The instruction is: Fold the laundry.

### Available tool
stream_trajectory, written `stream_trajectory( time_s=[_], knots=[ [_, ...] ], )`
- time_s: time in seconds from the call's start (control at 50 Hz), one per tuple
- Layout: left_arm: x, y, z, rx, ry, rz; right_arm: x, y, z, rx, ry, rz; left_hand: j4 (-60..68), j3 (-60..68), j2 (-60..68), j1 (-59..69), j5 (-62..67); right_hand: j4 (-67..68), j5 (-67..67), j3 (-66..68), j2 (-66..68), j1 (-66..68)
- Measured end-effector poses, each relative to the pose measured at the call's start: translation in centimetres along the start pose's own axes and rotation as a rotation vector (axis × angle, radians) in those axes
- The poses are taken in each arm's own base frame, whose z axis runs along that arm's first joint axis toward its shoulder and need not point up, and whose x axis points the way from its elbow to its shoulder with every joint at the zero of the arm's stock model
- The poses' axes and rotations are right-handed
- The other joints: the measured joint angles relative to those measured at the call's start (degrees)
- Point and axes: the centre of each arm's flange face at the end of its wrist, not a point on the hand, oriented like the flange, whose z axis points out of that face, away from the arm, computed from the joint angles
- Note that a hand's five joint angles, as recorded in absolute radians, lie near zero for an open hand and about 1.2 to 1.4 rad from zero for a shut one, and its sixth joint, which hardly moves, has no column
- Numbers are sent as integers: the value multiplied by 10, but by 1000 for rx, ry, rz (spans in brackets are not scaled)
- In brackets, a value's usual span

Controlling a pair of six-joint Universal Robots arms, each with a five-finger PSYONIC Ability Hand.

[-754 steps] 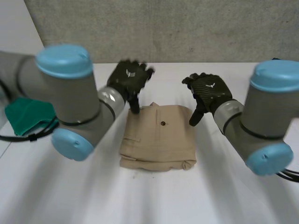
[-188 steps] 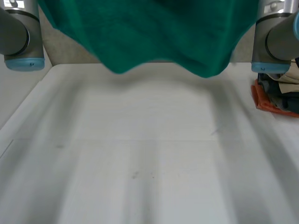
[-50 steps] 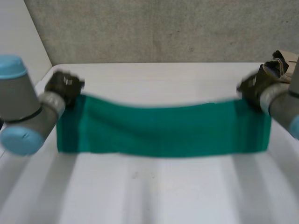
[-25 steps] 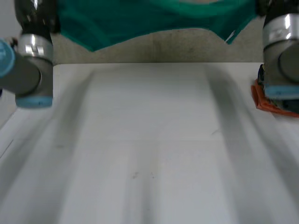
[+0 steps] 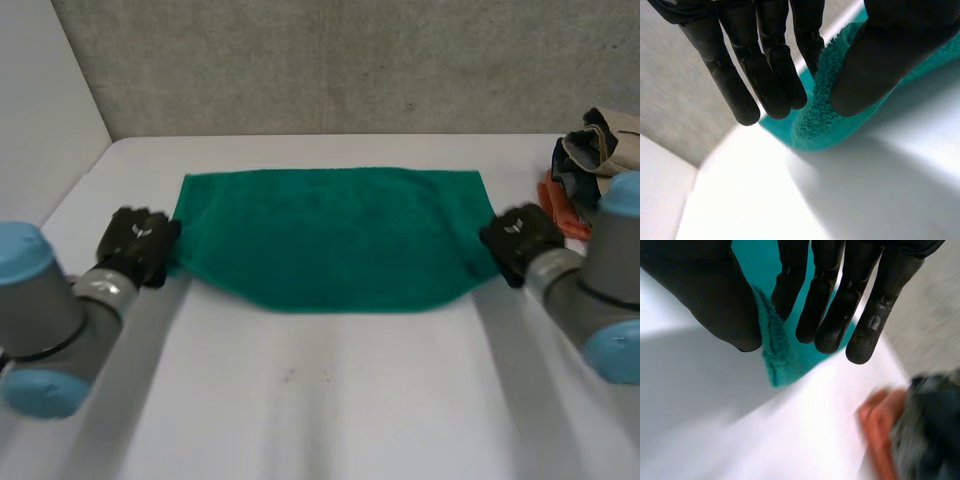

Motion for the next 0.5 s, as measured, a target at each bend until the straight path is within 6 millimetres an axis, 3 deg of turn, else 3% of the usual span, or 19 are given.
stream_trajectory(
  time_s=[0.06, 0.12, 0.22, 0.26, 0.36, 0.5],
  knots=[
    [-3, -1, -26, -98, 44, 34, 6, 7, -25, -109, -73, -16, 0, 0, 0, 0, 0, 0, 0, 0, 0, 0],
    [-3, 2, -72, -283, 147, 78, 12, 20, -67, -285, -209, -56, 0, 0, 0, 0, 0, 0, 0, 0, 0, 0],
    [-1, 4, -111, -450, 265, 95, 11, 30, -98, -387, -309, -112, 0, 0, 0, 0, 0, 0, 0, 0, 0, 0],
    [-1, 4, -117, -472, 283, 99, 10, 33, -103, -396, -318, -133, 0, 0, 0, 0, 0, 0, 0, 0, 0, 0],
    [-5, 0, -103, -398, 232, 112, 15, 33, -92, -342, -236, -144, 0, 0, 0, 0, 0, 0, 0, 0, 0, 0],
    [-8, -13, -43, -141, 76, 96, 25, 27, -36, -169, -21, -72, 0, 0, 0, 0, 0, 0, 0, 0, 0, 0]
  ],
)
